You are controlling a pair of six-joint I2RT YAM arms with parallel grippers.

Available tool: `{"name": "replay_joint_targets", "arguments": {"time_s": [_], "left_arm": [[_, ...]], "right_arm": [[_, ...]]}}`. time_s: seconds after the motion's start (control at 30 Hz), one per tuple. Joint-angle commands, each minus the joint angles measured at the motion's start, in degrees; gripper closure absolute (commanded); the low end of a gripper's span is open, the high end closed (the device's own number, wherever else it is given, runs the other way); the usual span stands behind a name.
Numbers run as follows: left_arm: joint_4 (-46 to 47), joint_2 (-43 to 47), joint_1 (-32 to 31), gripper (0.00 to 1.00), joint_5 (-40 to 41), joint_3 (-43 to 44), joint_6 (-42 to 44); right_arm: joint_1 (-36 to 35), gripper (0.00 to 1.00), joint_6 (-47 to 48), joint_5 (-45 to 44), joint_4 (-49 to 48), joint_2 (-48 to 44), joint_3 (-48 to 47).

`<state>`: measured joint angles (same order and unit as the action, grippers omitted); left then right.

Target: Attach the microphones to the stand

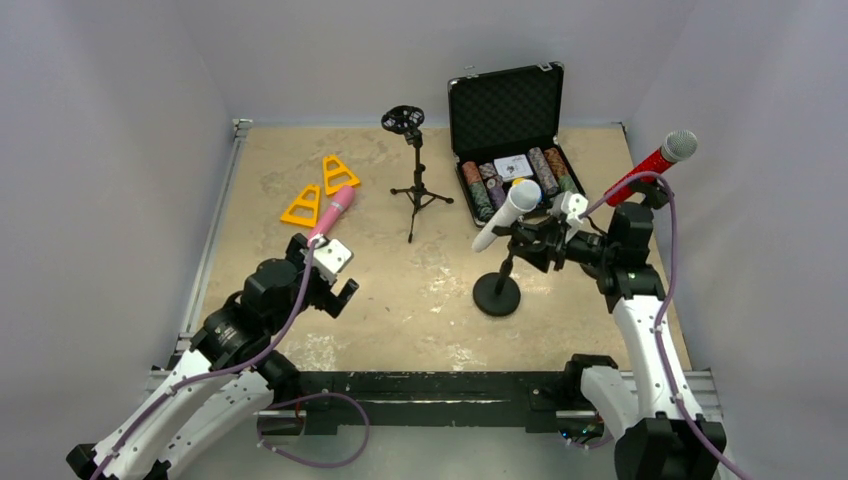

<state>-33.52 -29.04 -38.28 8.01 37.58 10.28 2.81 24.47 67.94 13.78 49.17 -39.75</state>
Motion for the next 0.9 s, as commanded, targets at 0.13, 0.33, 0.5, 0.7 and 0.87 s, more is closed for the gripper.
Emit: {"name": "replay_joint_targets", "arguments": {"time_s": [0.13,0.33,0.5,0.7,0.87], "left_arm": [[2.04,1.23,0.29,0.01,-0.68,-0.22,0.91],[2.07,1.13,0.29,0.01,-0.41,-0.32,0.93],[2.04,1.18,0.31,0.01,-0.21,-0.31,0.93],[2.27,0.98,0.27,0.01,-0.51,-0.36,1.05],[2.23,1.20,0.28,0.01,-0.80,-0.32,1.08]], "right_arm": [[1.85,0.97,-7.33,-14.71,-19.32,6.42,-6.69],[1.85,0.97,-11.52,-18.05,-27.01,13.57,-10.21],[1.85,0.94,-13.90,-18.23,-29.18,15.83,-9.59],[1.93,0.77,-14.30,-18.71,-26.50,13.00,-6.67],[1.94,0.52,-13.79,-19.88,-23.87,9.98,-4.39]]}}
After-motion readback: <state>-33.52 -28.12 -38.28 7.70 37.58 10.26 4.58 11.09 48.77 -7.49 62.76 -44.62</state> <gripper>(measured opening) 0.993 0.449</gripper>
